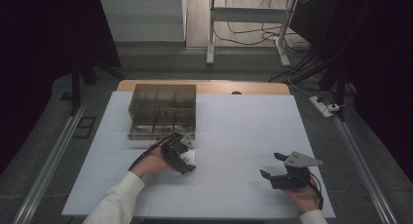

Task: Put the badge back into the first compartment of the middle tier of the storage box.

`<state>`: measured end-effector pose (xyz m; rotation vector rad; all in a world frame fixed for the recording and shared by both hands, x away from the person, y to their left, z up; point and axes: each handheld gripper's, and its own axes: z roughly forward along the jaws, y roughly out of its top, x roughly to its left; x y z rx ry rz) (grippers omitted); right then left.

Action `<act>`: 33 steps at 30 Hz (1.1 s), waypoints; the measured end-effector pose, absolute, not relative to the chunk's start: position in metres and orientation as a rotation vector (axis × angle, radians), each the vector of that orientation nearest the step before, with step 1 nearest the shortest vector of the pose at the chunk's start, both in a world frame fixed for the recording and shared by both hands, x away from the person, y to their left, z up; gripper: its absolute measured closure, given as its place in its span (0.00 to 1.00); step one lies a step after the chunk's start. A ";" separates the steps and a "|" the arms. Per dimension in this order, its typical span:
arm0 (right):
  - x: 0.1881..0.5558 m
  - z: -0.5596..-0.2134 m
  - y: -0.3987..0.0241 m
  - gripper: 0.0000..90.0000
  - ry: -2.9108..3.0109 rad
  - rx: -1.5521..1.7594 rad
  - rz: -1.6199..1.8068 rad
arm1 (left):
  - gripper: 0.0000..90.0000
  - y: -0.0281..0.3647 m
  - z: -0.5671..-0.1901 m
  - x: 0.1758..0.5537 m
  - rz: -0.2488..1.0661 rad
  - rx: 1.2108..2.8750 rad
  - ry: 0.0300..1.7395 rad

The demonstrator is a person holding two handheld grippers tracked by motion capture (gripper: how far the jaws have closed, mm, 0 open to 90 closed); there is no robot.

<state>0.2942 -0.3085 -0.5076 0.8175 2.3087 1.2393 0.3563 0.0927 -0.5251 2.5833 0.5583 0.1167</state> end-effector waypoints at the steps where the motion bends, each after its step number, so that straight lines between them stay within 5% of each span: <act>1: 0.294 -0.508 -0.309 0.17 2.309 0.817 1.239 | 0.15 0.093 -0.525 0.356 0.116 2.583 0.555; 13: 0.294 -0.508 -0.307 0.17 2.311 0.815 1.239 | 0.18 0.094 -0.525 0.355 0.115 2.574 0.551; 21: 0.294 -0.507 -0.307 0.17 2.317 0.812 1.244 | 0.35 0.095 -0.523 0.350 0.121 2.572 0.519; 33: 0.293 -0.506 -0.306 0.18 2.312 0.814 1.241 | 0.37 0.096 -0.523 0.348 0.130 2.564 0.519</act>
